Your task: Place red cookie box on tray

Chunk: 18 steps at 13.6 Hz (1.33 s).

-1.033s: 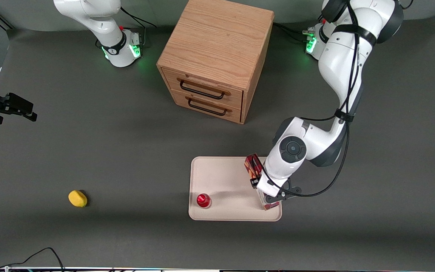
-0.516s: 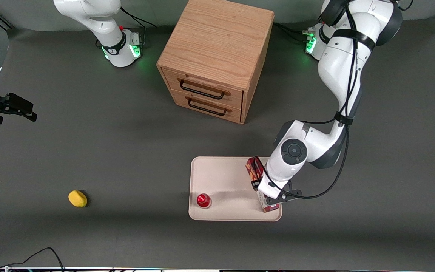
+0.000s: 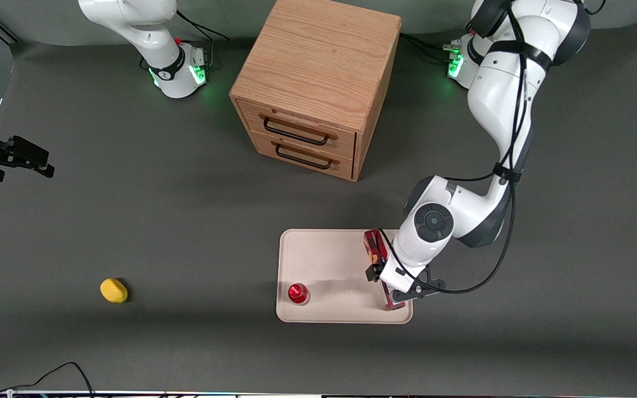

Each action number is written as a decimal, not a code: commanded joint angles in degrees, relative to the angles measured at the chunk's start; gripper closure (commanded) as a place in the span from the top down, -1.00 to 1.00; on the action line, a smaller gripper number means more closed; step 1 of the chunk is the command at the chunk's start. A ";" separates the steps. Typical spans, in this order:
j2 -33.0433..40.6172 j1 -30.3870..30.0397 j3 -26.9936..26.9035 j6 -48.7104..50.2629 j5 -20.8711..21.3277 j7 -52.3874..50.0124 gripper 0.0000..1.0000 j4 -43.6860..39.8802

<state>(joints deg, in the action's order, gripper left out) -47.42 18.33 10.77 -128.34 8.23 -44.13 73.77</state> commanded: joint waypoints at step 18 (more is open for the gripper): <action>41.96 -24.03 -0.66 56.69 -5.51 47.38 1.00 2.43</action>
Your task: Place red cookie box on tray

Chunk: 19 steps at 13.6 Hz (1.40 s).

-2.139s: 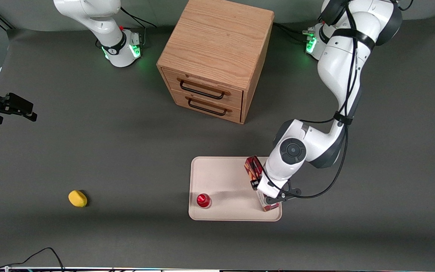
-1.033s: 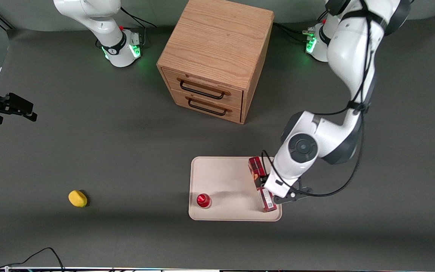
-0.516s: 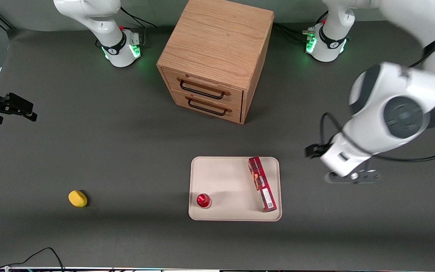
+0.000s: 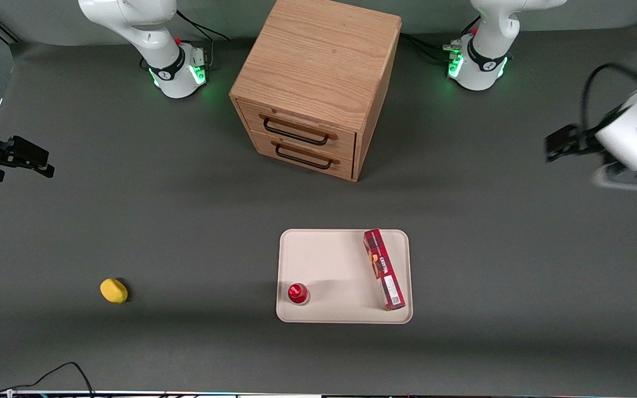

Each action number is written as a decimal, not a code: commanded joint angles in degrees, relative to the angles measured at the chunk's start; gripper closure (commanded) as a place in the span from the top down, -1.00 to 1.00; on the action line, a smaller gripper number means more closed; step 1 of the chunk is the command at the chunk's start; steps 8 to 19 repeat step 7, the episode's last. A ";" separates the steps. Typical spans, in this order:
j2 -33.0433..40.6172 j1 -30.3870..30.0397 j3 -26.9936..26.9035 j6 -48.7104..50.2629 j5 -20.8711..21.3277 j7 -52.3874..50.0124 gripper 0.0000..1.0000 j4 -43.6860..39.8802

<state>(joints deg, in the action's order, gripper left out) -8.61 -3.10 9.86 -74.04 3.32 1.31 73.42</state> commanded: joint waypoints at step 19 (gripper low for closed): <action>3.43 11.97 -20.31 2.94 -0.77 12.67 1.00 1.72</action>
